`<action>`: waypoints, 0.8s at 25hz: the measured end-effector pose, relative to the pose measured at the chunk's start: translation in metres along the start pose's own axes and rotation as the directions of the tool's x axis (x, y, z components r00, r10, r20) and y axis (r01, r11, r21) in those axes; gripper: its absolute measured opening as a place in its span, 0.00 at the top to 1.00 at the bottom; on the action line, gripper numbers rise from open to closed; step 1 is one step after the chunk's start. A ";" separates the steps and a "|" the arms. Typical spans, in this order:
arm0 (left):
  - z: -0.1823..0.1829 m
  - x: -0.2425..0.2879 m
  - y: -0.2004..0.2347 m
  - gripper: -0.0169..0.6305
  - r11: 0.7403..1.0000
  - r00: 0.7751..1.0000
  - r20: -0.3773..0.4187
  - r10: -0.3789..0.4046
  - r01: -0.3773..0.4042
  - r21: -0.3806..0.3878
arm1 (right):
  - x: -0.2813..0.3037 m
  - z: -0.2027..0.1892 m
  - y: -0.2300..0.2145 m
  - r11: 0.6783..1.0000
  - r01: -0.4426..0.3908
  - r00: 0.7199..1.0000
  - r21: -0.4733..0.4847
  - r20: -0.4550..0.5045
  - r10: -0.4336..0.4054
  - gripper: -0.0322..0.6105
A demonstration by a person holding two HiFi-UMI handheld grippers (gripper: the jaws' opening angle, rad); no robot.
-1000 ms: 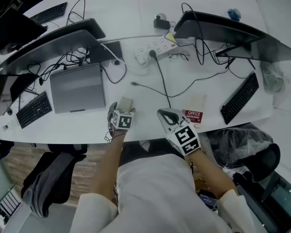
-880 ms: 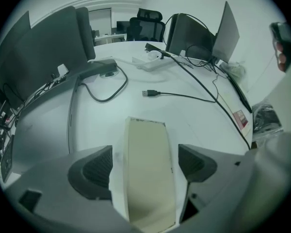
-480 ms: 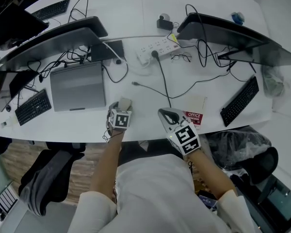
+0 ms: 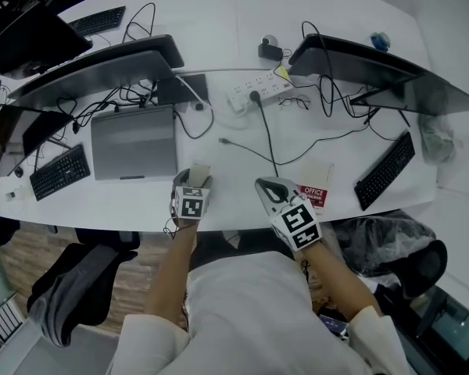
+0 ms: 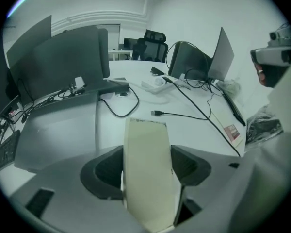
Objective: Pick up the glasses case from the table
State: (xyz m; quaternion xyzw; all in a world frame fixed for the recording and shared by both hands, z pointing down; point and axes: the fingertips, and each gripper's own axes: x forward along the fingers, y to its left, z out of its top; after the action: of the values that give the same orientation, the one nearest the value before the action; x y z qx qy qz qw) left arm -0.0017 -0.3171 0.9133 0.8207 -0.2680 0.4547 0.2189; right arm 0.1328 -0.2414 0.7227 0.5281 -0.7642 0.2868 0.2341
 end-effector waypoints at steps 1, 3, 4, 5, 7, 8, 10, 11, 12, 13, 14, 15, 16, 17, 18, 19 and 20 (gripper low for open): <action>0.002 -0.006 0.003 0.52 1.000 1.000 0.017 0.007 -0.007 -0.003 | 0.000 0.002 0.002 1.000 -0.001 1.000 -0.003 0.004 0.001 0.95; 0.008 -0.019 0.009 0.52 1.000 0.999 0.046 0.022 -0.022 -0.016 | -0.002 0.006 0.007 1.000 -0.005 1.000 -0.013 0.005 0.005 0.95; 0.011 -0.027 0.012 0.52 0.999 0.998 0.059 0.029 -0.028 -0.024 | -0.002 0.008 0.010 1.000 -0.006 1.000 -0.020 0.005 0.007 0.95; 0.013 -0.033 0.015 0.52 0.999 0.997 0.073 0.035 -0.033 -0.032 | -0.003 0.010 0.013 1.000 -0.008 1.000 -0.028 0.007 0.008 0.95; 0.017 -0.047 0.023 0.52 0.998 0.994 0.102 0.045 -0.040 -0.048 | -0.005 0.015 0.021 0.999 -0.009 1.000 -0.042 0.012 0.009 0.95; 0.019 -0.055 0.027 0.52 0.998 0.992 0.118 0.049 -0.042 -0.056 | -0.006 0.018 0.024 0.999 -0.009 1.000 -0.048 0.017 0.010 0.95; 0.024 -0.073 0.032 0.52 0.997 0.988 0.145 0.050 -0.040 -0.071 | -0.008 0.026 0.032 0.998 -0.007 1.000 -0.062 0.028 0.009 0.95; 0.026 -0.083 0.034 0.52 0.996 0.987 0.155 0.048 -0.036 -0.078 | -0.009 0.030 0.035 0.998 -0.006 0.999 -0.068 0.034 0.008 0.95; 0.029 -0.093 0.036 0.52 0.996 0.985 0.167 0.048 -0.034 -0.086 | -0.011 0.034 0.038 0.997 -0.005 0.999 -0.075 0.040 0.008 0.95; 0.032 -0.104 0.039 0.52 0.995 0.982 0.181 0.051 -0.034 -0.094 | -0.012 0.038 0.042 0.997 -0.004 0.999 -0.081 0.047 0.008 0.95; 0.035 -0.114 0.043 0.52 0.994 0.978 0.199 0.056 -0.036 -0.103 | -0.013 0.043 0.045 0.996 -0.002 0.998 -0.088 0.054 0.007 0.95; 0.037 -0.124 0.046 0.52 0.993 0.973 0.220 0.062 -0.038 -0.112 | -0.015 0.047 0.049 0.996 -0.001 0.998 -0.094 0.062 0.007 0.95; 0.040 -0.133 0.050 0.52 0.992 0.968 0.243 0.067 -0.038 -0.123 | -0.016 0.051 0.052 0.995 0.001 0.998 -0.099 0.070 0.006 0.95; 0.043 -0.142 0.055 0.52 0.990 0.961 0.267 0.071 -0.035 -0.136 | -0.018 0.056 0.055 0.995 0.002 0.997 -0.104 0.077 0.006 0.95; 0.046 -0.153 0.059 0.52 0.988 0.954 0.291 0.074 -0.031 -0.149 | -0.019 0.060 0.057 0.994 0.004 0.996 -0.107 0.086 0.005 0.95; 0.050 -0.164 0.063 0.52 0.987 0.946 0.315 0.075 -0.026 -0.158 | -0.021 0.065 0.058 0.994 0.007 0.995 -0.109 0.095 0.003 0.95; 0.054 -0.176 0.067 0.52 0.986 0.938 0.338 0.077 -0.022 -0.163 | -0.023 0.070 0.059 0.994 0.012 0.994 -0.108 0.105 -0.001 0.95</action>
State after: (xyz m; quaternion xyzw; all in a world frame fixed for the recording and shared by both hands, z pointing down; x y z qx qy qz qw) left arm -0.0883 -0.3583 0.7422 0.8606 -0.3574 0.2877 0.2211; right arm 0.0813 -0.2574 0.6451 0.5314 -0.7882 0.2161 0.2229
